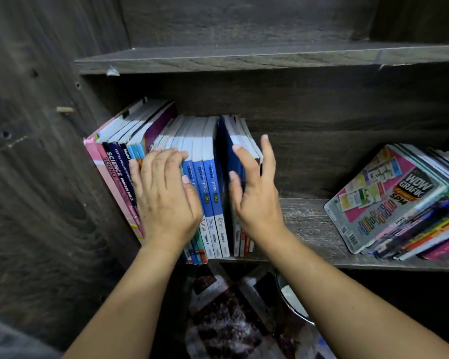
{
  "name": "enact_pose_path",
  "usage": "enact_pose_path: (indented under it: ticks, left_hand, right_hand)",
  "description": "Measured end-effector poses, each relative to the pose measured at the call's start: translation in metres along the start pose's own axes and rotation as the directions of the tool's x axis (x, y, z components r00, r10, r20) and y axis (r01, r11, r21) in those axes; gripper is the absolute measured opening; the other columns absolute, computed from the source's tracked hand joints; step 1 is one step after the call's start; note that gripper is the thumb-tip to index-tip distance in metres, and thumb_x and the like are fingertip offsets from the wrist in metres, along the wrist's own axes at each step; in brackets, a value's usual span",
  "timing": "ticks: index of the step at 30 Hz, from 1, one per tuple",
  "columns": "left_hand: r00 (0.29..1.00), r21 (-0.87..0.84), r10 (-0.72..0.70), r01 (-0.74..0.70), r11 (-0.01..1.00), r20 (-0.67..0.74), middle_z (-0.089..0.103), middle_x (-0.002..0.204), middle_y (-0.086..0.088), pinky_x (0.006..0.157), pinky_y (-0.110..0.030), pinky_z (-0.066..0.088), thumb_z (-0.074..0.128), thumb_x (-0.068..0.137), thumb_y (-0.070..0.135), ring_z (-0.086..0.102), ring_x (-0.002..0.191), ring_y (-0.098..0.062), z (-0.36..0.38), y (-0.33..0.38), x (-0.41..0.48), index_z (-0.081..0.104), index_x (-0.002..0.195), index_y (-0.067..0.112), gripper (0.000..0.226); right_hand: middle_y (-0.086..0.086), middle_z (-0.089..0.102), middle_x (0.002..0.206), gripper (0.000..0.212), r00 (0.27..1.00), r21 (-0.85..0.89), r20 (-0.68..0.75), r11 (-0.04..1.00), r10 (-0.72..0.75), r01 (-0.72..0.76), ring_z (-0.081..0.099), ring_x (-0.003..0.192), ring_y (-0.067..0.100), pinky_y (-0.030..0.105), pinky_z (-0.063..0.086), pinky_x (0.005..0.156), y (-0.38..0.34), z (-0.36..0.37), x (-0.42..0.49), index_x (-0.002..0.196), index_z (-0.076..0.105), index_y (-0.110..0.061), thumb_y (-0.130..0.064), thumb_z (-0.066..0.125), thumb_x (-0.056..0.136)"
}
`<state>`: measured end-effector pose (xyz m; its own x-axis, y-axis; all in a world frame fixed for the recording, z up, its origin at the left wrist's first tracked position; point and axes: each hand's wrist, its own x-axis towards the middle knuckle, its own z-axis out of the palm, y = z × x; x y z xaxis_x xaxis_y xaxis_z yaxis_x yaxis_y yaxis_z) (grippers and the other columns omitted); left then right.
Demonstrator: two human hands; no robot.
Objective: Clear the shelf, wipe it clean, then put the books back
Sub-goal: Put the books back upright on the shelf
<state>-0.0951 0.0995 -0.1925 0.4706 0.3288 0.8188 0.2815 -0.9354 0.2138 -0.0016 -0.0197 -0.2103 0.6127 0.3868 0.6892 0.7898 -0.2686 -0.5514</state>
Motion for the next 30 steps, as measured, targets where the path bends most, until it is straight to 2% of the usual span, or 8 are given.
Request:
enact_pose_path:
  ticks: [4,8,12,14,16,20,25,30]
  left_hand:
    - [1.0,-0.021,-0.003,0.003,1.0,-0.005,0.055,0.124,-0.009,0.12,-0.046,0.007,0.039,0.087,0.017,0.042,0.126,-0.028,0.0,0.0,0.0,0.055,0.12,0.007,0.038]
    - [1.0,-0.003,0.005,-0.005,1.0,-0.005,0.055,0.124,-0.009,0.12,-0.044,0.006,0.038,0.088,0.017,0.043,0.126,-0.029,0.001,-0.001,0.0,0.055,0.12,0.006,0.038]
    - [1.0,-0.001,0.004,-0.004,1.0,-0.02,0.055,0.123,-0.01,0.12,-0.046,0.007,0.041,0.085,0.015,0.043,0.125,-0.03,0.001,0.001,0.0,0.056,0.119,0.006,0.038]
    - [1.0,0.019,-0.02,0.02,1.0,-0.018,0.054,0.127,-0.011,0.12,-0.047,0.006,0.044,0.085,0.017,0.039,0.13,-0.03,0.001,0.005,-0.001,0.054,0.121,0.006,0.04]
    - [0.999,0.046,-0.036,0.037,0.998,-0.009,0.05,0.134,-0.014,0.12,-0.045,0.001,0.046,0.086,0.024,0.032,0.137,-0.032,0.002,0.012,-0.004,0.052,0.126,0.004,0.046]
    - [0.997,0.149,0.04,-0.05,0.988,0.07,0.046,0.138,-0.017,0.119,-0.051,0.003,0.051,0.086,0.035,0.027,0.14,-0.037,0.012,0.031,-0.008,0.046,0.134,0.001,0.058]
    - [0.996,0.233,-0.045,0.025,0.972,0.081,0.045,0.134,-0.017,0.117,-0.057,0.009,0.062,0.079,0.023,0.029,0.133,-0.037,0.019,0.042,-0.003,0.043,0.132,0.002,0.061]
    - [0.995,0.25,-0.096,0.084,0.965,0.04,0.045,0.131,-0.017,0.118,-0.054,0.004,0.06,0.071,0.012,0.028,0.129,-0.035,0.024,0.049,-0.001,0.043,0.128,0.002,0.06]
  right_hand:
    - [-0.001,-0.004,0.159,0.056,0.992,-0.082,0.119,0.996,0.044,-0.034,0.052,0.121,0.036,0.05,0.056,0.075,-0.006,0.003,0.001,0.135,0.022,-0.05,-0.056,0.055,0.091]
    - [0.008,0.003,0.158,0.054,0.994,-0.055,0.112,0.998,0.019,-0.013,0.052,0.119,0.039,0.049,0.057,0.072,-0.008,0.009,0.0,0.136,0.02,-0.044,-0.041,0.054,0.094]
    - [0.015,0.013,0.157,0.079,0.985,0.022,-0.16,0.998,0.062,-0.059,0.049,0.122,0.029,0.036,0.052,0.085,-0.001,0.012,-0.006,0.14,0.012,-0.036,-0.019,0.064,0.083]
    - [0.005,0.023,0.155,0.103,0.929,0.129,-0.223,0.953,0.297,-0.274,0.039,0.122,0.006,0.021,0.04,0.094,0.001,0.005,-0.007,0.147,0.0,-0.039,-0.015,0.072,0.078]
    - [-0.005,0.045,0.129,0.108,0.823,0.28,-0.191,0.833,0.535,-0.477,0.047,0.104,0.004,0.017,0.04,0.086,0.007,-0.003,-0.005,0.149,0.0,-0.04,-0.019,0.077,0.076]
    - [-0.017,0.057,0.091,0.093,0.815,0.303,-0.227,0.834,0.534,-0.462,0.061,0.079,0.002,0.01,0.043,0.071,0.029,-0.024,-0.005,0.144,0.019,-0.035,-0.02,0.078,0.073]
    - [-0.004,0.065,0.094,0.087,0.807,0.234,-0.298,0.859,0.51,-0.456,0.065,0.085,0.018,0.035,0.054,0.082,0.05,-0.056,-0.007,0.136,0.02,-0.043,-0.025,0.076,0.072]
    - [0.002,0.066,0.099,0.086,0.765,0.162,-0.391,0.857,0.511,-0.49,0.066,0.085,0.024,0.041,0.054,0.085,0.081,-0.097,-0.01,0.136,0.021,-0.046,-0.028,0.075,0.071]
